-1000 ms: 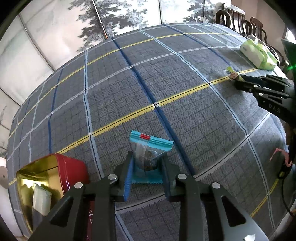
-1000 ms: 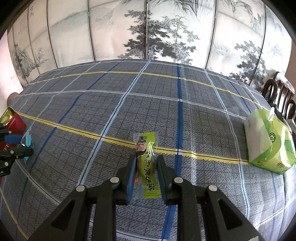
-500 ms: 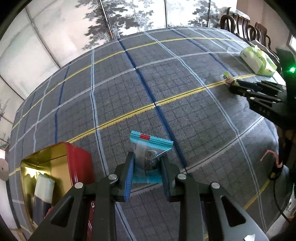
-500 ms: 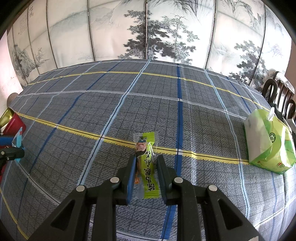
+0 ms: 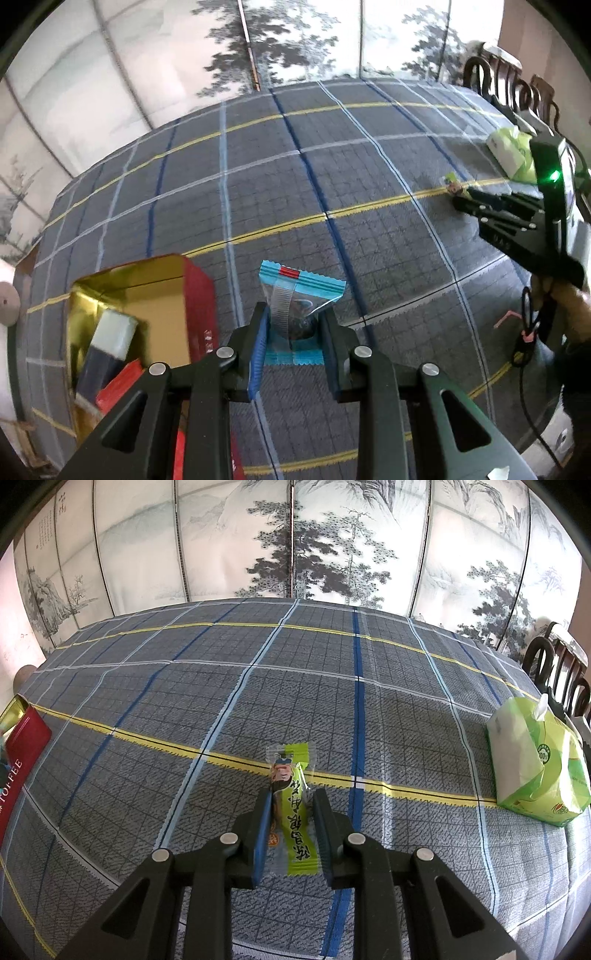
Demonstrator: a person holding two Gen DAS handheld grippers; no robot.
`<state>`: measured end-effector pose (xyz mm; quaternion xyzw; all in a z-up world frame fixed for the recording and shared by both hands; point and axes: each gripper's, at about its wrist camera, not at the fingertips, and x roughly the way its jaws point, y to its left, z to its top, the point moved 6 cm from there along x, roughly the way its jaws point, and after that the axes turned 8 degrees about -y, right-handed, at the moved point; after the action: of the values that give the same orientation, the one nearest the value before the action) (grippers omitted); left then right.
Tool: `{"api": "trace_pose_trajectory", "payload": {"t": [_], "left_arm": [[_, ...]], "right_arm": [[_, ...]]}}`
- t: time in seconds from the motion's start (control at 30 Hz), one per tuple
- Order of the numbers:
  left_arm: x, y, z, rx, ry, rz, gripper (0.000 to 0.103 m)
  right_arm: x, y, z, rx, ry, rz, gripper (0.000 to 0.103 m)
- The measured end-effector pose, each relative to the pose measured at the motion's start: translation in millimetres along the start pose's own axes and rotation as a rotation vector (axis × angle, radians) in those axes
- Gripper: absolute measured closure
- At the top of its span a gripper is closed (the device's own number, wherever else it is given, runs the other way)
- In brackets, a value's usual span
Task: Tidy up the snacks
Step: 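Carry the blue candy into the gold tin and open the left gripper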
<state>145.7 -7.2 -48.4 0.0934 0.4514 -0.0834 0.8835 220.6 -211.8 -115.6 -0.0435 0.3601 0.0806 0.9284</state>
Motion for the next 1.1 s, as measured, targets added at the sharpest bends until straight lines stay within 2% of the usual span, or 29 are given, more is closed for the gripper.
{"api": "trace_pose_trajectory", "payload": {"t": [0.23, 0.63, 0.93, 1.1], "left_arm": [[-27.6, 24.0, -0.3, -0.077, -0.024, 0.037, 0.079], [-63.4, 99.4, -17.9, -0.196, -0.042, 0.157, 0.079], [-68.4, 154.2, -43.1, -0.269, -0.013, 0.217, 0.079], [-59.8, 166.7, -60.1, -0.290, 0.020, 0.214, 0.079]], "right_arm": [[0.0, 0.1, -0.1, 0.000, 0.000, 0.000, 0.080], [-0.1, 0.3, -0.1, 0.000, 0.000, 0.000, 0.080], [-0.3, 0.0, -0.1, -0.002, 0.000, -0.002, 0.080], [-0.5, 0.5, -0.2, -0.002, 0.000, -0.002, 0.080]]}}
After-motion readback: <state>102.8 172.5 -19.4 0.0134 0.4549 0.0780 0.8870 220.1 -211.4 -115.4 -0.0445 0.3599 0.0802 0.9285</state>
